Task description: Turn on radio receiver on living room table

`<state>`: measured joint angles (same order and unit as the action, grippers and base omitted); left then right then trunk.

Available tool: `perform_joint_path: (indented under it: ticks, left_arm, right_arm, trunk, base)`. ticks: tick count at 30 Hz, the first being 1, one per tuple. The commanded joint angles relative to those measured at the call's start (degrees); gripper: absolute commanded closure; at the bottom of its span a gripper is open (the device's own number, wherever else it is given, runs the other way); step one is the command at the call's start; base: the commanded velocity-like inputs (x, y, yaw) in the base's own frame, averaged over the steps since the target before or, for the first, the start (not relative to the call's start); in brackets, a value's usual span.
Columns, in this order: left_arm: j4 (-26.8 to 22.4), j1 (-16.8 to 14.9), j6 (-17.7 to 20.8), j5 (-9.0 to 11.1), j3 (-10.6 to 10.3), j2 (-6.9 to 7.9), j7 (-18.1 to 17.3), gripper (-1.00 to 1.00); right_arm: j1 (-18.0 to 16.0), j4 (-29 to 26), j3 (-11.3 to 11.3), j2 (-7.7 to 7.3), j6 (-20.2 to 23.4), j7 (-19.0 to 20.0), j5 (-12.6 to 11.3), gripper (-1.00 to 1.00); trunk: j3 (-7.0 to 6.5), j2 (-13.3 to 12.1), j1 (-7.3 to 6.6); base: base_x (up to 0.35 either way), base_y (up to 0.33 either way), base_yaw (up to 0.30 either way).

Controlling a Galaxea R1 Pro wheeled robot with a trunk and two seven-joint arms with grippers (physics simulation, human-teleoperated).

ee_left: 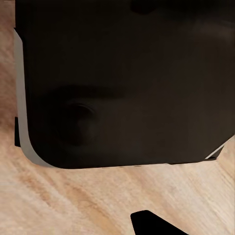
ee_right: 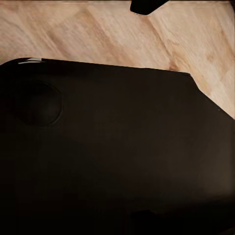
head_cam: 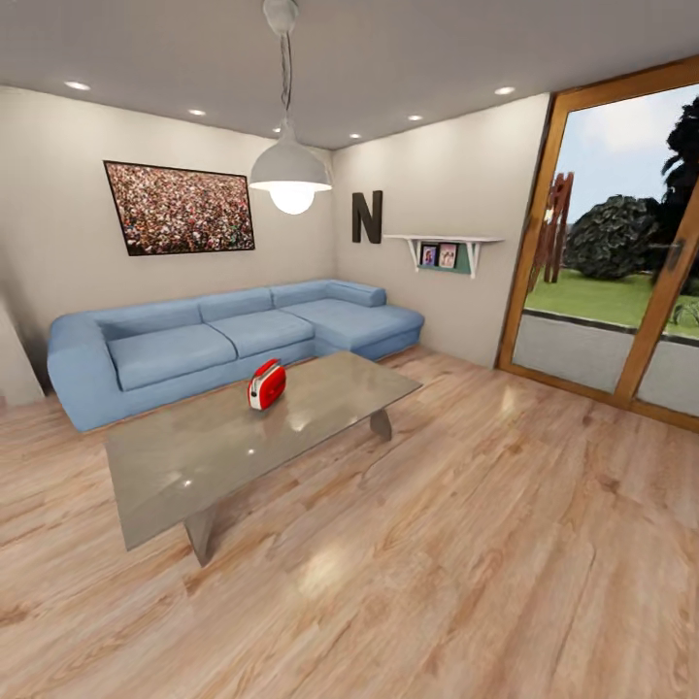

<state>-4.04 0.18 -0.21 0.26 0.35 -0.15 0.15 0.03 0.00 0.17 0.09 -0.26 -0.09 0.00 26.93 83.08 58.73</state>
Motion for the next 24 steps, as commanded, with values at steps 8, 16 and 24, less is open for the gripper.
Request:
perform_joint_path:
  ticks: [8,16,24]
  left_arm:
    - [-0.1,0.0,0.0,0.0,0.0,-0.18,-0.1,-1.0]
    - [-0.1,0.0,-0.1,0.0,0.0,-0.2,-0.1,-1.0]
    - [0.0,0.0,-0.1,0.0,0.0,-0.12,0.0,-1.0]
  right_arm:
    - [0.0,0.0,0.0,0.0,0.0,0.0,0.0,-1.0]
    - [0.0,0.0,-0.1,0.0,0.0,0.0,0.0,-1.0]
    - [0.0,0.0,-0.1,0.0,0.0,0.0,0.0,-1.0]
  trunk:
    - [0.0,0.0,0.0]
    - [0.0,0.0,0.0]
    - [0.0,0.0,0.0]
  base:
    - [0.278,-0.169,0.118]
    - [0.267,-0.177,0.003]
    - [0.085,-0.045,0.0]
